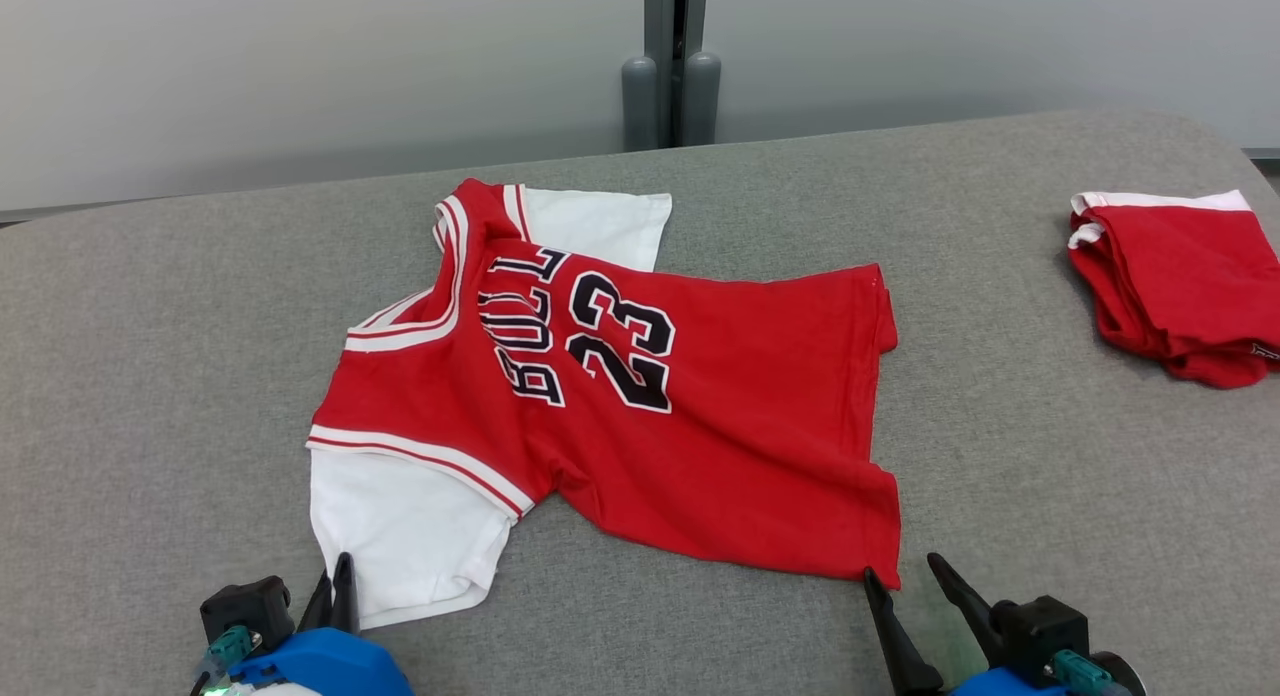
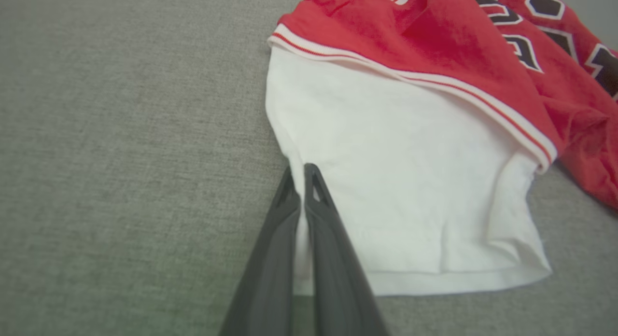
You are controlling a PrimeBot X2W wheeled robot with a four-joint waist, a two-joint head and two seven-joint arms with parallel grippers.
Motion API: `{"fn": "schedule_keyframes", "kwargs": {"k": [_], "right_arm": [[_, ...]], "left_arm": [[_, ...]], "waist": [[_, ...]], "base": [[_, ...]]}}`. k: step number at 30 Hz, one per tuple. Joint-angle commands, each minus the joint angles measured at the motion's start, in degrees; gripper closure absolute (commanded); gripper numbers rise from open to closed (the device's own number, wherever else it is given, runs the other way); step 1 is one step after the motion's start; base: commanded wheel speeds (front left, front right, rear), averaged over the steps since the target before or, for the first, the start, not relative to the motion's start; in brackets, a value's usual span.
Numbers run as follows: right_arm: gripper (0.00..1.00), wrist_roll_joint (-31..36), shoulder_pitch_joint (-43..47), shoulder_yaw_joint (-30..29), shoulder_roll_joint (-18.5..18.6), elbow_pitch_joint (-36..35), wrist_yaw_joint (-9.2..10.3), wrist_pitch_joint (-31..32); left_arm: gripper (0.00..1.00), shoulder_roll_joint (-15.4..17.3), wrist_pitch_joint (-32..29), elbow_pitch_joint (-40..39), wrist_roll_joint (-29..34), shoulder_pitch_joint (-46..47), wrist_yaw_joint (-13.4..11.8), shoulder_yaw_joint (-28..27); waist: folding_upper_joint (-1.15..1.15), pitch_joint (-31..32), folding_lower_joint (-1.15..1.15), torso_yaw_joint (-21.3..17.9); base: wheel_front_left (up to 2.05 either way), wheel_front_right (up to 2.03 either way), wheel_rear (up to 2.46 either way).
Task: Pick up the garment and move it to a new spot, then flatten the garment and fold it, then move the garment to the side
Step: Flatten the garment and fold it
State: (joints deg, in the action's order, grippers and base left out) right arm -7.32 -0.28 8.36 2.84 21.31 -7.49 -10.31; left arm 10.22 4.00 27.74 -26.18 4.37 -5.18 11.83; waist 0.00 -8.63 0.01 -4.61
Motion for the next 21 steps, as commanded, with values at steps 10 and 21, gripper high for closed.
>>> {"fn": "schedule_keyframes", "kwargs": {"k": [10, 21], "right_arm": [[0.0, 0.36, -4.24, -0.48, 0.1, 5.36, -0.01, 2.8], [1.0, -1.77, -5.14, 1.59, 0.09, 5.49, -0.01, 4.86]], "left_arm": [[1.0, -0.38, 1.64, -2.47, 0.43, 0.97, 0.12, 0.99], [1.0, -0.37, 2.8, -4.75, -0.71, 0.99, 0.69, 0.92]], "waist": [[0.0, -0.43, -0.01, 2.29], [0.0, 0.07, -0.01, 2.35]], "base": [[0.0, 0.0, 0.0], [0.0, 0.0, 0.0]]}}
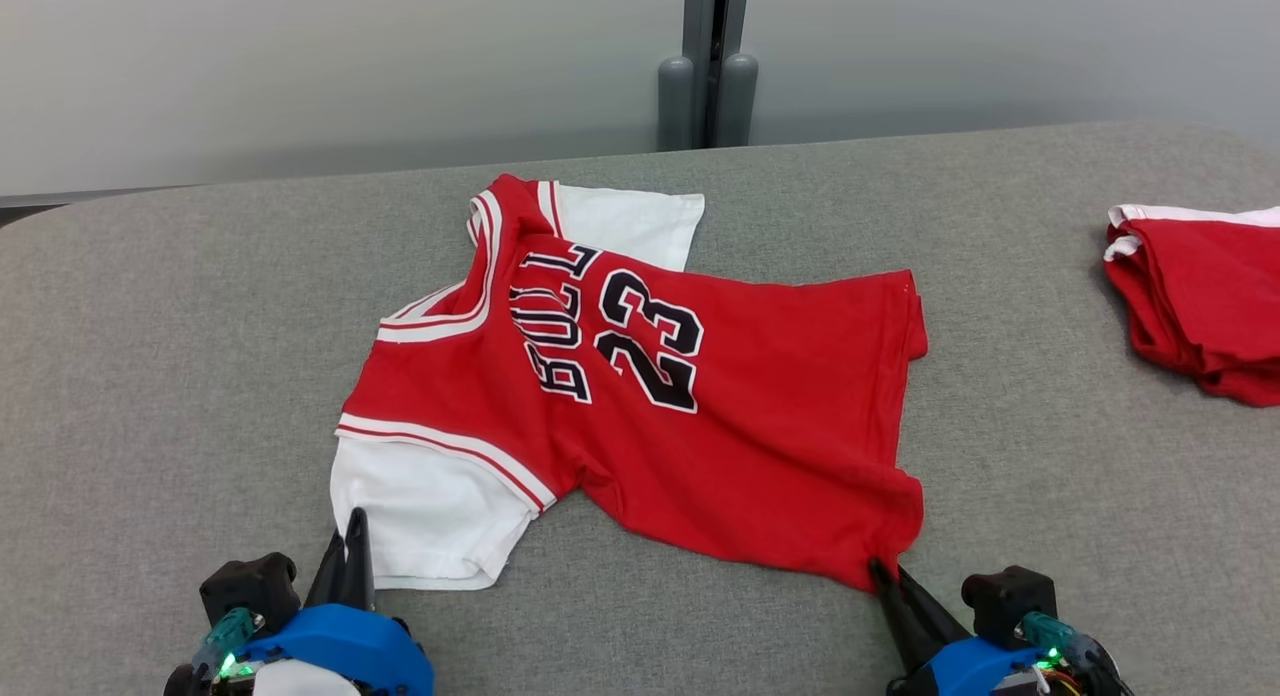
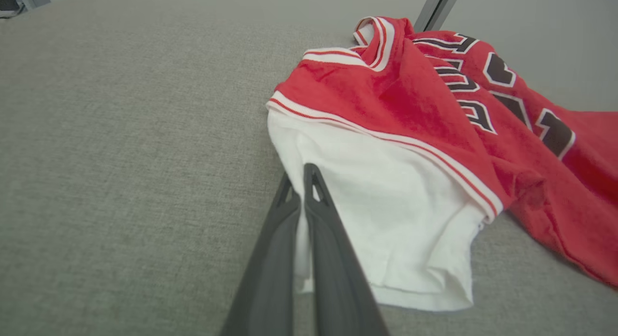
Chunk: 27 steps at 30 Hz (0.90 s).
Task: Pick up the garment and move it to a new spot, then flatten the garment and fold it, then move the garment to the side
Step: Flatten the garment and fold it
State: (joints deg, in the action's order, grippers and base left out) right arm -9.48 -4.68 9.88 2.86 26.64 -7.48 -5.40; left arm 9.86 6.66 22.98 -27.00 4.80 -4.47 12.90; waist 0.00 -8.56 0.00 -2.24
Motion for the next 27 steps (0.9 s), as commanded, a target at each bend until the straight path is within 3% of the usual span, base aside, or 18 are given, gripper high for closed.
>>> {"fn": "schedule_keyframes", "kwargs": {"k": [1, 7, 12, 24, 27], "right_arm": [[1.0, -0.49, -1.02, 0.22, 0.06, -0.38, -0.03, -0.33], [1.0, -4.45, -3.38, -0.49, 0.08, -5.27, -0.02, -2.04], [1.0, -4.85, -5.76, -2.95, 0.11, -12.76, -0.02, -1.97], [1.0, -1.56, -10.2, -12.7, 0.06, -39.99, -0.03, 6.19], [1.0, -2.0, -11.13, -15.06, 0.05, -46.94, -0.02, 8.95]], "left_arm": [[1.0, -0.1, 0.31, -0.5, -0.22, 0.71, 0.26, -0.31], [1.0, -0.47, 1.16, -6.63, -3.53, 1.88, 2.95, -1.55], [1.0, 1.24, 0.1, -16.95, -4.4, 3.89, 3.25, -2.67], [1.0, 7.39, -9.37, -47.32, -4.39, 15.84, 1.64, -5.75], [1.0, 8.41, -12.95, -52.28, -5.73, 19.75, 2.47, -5.17]], "waist": [[0.0, 0.11, 0.0, -0.12], [0.0, 1.83, 0.0, -0.87], [0.0, 4.14, 0.0, -1.44], [0.0, 7.14, 0.0, -3.0], [0.0, 6.57, 0.0, -3.34]], "base": [[0.0, 0.0, 0.0], [0.0, 0.0, 0.0], [0.0, 0.0, 0.0], [0.0, 0.0, 0.0], [0.0, 0.0, 0.0]]}}
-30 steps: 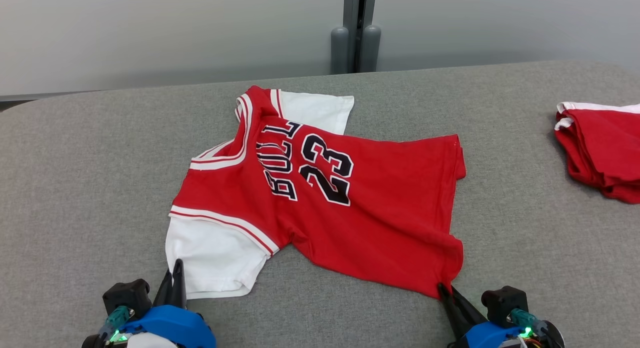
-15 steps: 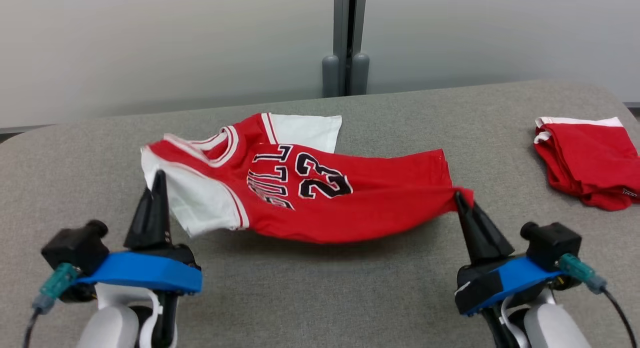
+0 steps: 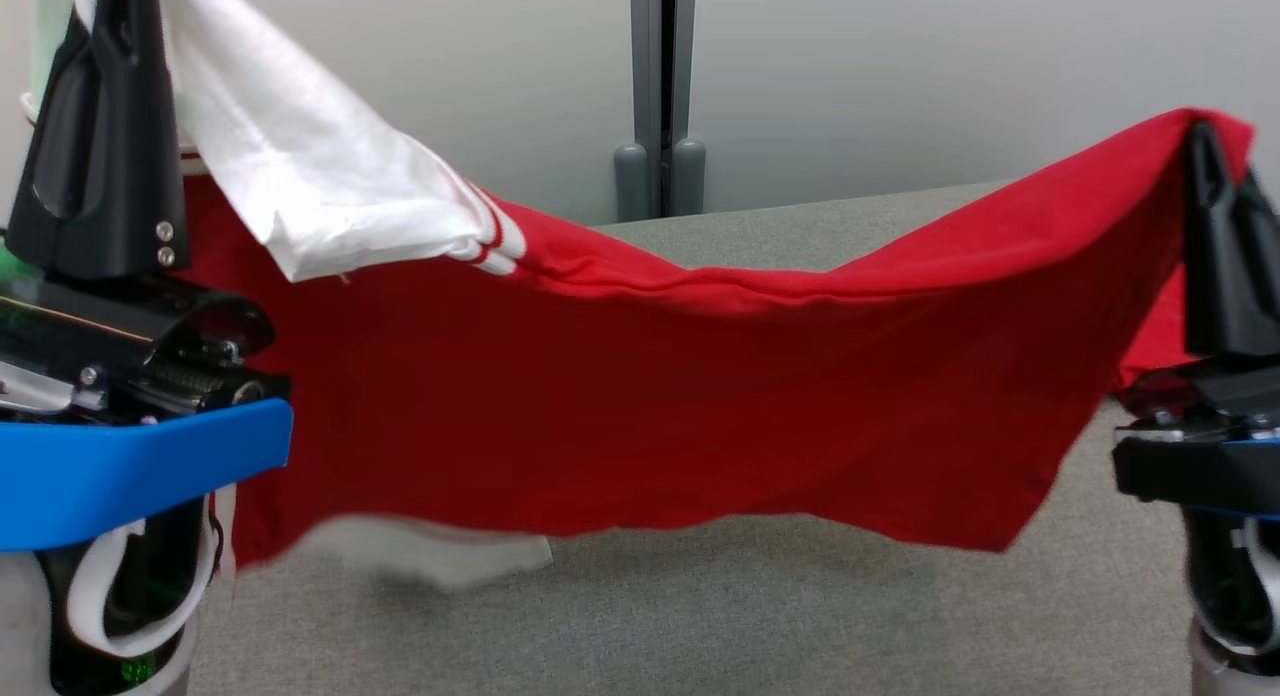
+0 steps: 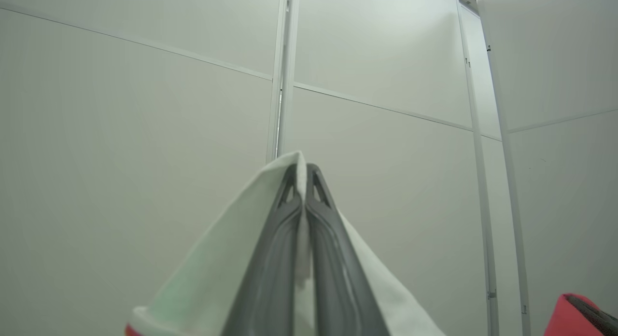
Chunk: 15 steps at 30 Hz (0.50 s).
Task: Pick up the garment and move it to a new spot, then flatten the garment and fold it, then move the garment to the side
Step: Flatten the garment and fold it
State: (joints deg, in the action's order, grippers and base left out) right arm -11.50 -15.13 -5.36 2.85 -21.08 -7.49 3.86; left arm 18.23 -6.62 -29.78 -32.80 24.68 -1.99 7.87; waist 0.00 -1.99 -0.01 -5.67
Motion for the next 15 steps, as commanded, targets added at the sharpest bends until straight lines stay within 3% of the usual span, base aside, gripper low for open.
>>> {"fn": "schedule_keyframes", "kwargs": {"k": [1, 7, 15], "right_arm": [[1.0, -0.23, -1.0, -0.8, 0.07, -1.24, -0.01, 0.69], [1.0, -2.31, -3.27, -5.68, 0.07, -7.46, -0.01, 5.82], [1.0, 1.11, -14.31, -5.73, 0.29, 1.22, -0.02, 9.75]], "left_arm": [[1.0, 0.36, -0.83, -0.58, -0.51, 1.3, 0.2, 0.04], [1.0, 1.97, -5.6, 0.17, -1.12, 9.56, 1.0, 1.11], [1.0, 0.59, -7.57, 13.14, -2.13, 21.35, 2.95, 3.43]], "waist": [[0.0, -0.39, 0.01, 0.09], [0.0, -4.0, 0.01, 0.04], [0.0, -13.11, 0.01, 0.89]], "base": [[0.0, 0.0, 0.0], [0.0, 0.0, 0.0], [0.0, 0.0, 0.0]]}}
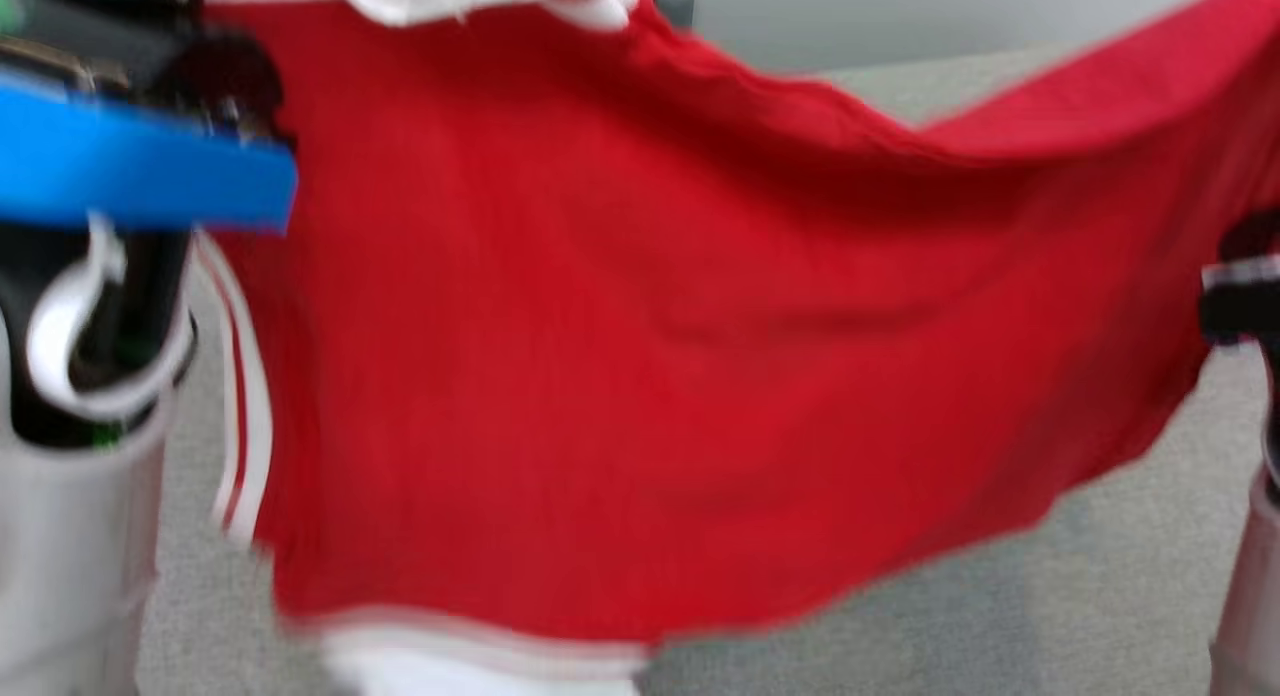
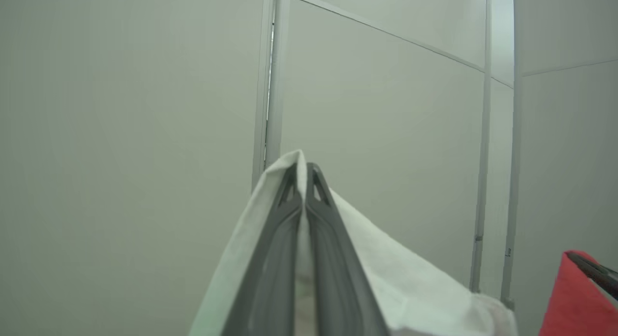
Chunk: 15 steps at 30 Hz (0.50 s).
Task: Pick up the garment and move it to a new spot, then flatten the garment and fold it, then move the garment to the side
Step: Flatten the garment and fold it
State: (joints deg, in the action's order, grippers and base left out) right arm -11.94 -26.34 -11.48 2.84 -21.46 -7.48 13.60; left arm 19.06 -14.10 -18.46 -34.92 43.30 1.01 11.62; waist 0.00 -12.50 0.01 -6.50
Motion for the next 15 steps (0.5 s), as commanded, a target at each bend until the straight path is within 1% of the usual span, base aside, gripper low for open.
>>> {"fn": "schedule_keyframes", "kwargs": {"k": [1, 3, 5, 9, 11, 15], "right_arm": [[1.0, 3.19, -8.21, 1.48, 0.6, 6.29, -0.03, -0.42], [1.0, 4.96, -14.33, 3.02, 1.62, 11.44, -0.03, -2.11], [1.0, 6.19, -20.04, 4.12, 2.09, 17.25, -0.02, -3.89], [1.0, 9.21, -31.22, 4.98, 2.36, 28.59, -0.02, -7.16], [1.0, 10.38, -35.53, 4.49, 2.1, 34.21, -0.02, -8.35], [1.0, 15.45, -41.84, 3.74, 2.76, 45.33, -0.02, -11.1]], "left_arm": [[1.0, -0.31, 0.36, 6.45, 1.03, 7.61, 0.38, -0.29], [1.0, -2.17, 0.56, 11.95, 0.02, 11.97, 0.01, -0.49], [1.0, -1.38, 1.68, 17.65, 2.33, 17.77, 0.33, -0.35], [1.0, -3.02, 5.21, 27.98, 5.36, 26.79, 0.38, 0.77], [1.0, -3.81, 6.75, 32.29, 6.26, 29.57, 0.48, 1.45], [1.0, -6.22, 9.96, 39.24, 6.9, 32.12, 0.77, 2.55]], "waist": [[0.0, -4.44, -0.01, 1.93], [0.0, -5.63, -0.01, 2.19], [0.0, -6.38, -0.01, 2.2], [0.0, -7.52, -0.01, 2.65], [0.0, -8.18, -0.01, 3.17], [0.0, -10.63, -0.01, 4.63]], "base": [[0.0, 0.0, 0.0], [0.0, 0.0, 0.0], [0.0, 0.0, 0.0], [0.0, 0.0, 0.0], [0.0, 0.0, 0.0], [0.0, 0.0, 0.0]]}}
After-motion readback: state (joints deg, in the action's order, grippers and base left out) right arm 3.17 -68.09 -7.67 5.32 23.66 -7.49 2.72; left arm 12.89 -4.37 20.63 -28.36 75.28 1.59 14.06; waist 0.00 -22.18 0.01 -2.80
